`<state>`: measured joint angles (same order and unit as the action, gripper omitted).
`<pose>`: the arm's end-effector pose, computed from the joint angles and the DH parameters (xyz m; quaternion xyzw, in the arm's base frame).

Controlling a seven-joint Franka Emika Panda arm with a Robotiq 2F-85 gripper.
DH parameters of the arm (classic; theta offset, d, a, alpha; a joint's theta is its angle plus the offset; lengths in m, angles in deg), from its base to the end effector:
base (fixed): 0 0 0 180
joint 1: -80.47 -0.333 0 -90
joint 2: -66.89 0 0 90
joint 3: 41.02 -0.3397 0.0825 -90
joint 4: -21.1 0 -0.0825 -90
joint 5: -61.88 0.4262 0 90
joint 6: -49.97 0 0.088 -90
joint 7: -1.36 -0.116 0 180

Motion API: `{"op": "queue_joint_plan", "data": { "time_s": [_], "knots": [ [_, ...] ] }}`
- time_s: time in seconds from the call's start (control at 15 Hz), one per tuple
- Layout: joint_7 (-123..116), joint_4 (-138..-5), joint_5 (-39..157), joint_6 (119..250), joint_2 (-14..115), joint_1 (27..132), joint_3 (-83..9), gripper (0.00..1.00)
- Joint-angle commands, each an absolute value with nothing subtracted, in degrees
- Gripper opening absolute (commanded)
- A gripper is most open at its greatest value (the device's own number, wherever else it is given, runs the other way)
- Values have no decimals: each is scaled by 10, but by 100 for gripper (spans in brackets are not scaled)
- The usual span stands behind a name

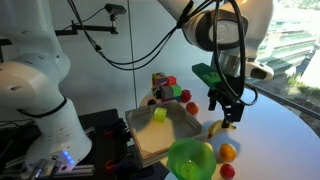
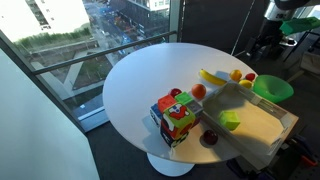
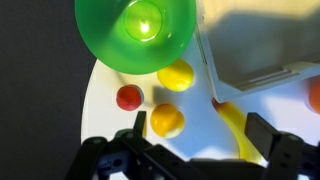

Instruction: Pick up the circular fruit on the top right and put it in the bowl

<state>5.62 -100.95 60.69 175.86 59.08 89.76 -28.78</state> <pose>0.5467 -0.2156 0.3285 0.9889 -0.1432 -0.0374 0.0147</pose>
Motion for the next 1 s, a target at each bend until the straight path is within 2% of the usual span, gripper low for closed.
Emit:
{"op": "queue_joint_plan", "data": {
  "time_s": [0.0, 0.93],
  "knots": [
    [56, -985, 610, 1756, 566, 911, -291, 100],
    [62, -931, 610, 1829, 446, 930, -295, 100]
  ]
}}
